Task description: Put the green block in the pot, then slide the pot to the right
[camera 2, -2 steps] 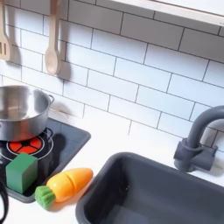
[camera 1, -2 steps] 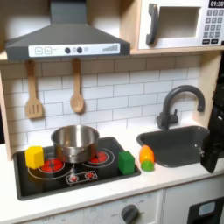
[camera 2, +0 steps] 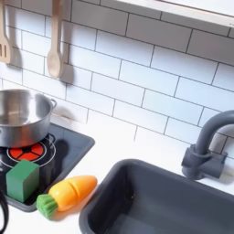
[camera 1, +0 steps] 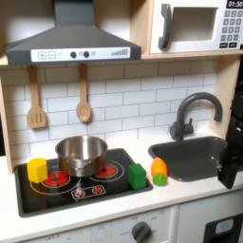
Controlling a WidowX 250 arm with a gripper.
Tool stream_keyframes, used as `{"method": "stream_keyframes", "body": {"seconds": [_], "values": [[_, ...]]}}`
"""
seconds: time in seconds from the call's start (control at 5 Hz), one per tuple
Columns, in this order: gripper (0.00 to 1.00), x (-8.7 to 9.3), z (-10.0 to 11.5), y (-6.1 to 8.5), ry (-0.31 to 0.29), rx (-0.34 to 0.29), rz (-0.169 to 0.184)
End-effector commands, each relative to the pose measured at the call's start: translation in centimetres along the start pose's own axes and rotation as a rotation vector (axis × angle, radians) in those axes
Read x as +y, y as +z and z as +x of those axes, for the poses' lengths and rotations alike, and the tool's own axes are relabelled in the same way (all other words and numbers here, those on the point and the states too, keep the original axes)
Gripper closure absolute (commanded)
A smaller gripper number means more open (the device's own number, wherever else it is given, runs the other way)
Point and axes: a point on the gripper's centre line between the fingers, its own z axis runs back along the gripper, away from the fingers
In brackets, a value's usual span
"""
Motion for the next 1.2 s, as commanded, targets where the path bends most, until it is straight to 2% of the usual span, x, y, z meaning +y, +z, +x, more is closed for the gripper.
{"method": "stream_keyframes", "body": {"seconds": [0.0,0.4,1.0], "values": [[0.0,0.3,2.8,-0.9,-0.013,-0.022,0.036],[0.0,2.4,5.6,-1.9,0.01,-0.032,0.086],[0.0,4.3,9.4,-2.4,0.022,-0.055,0.104]]}}
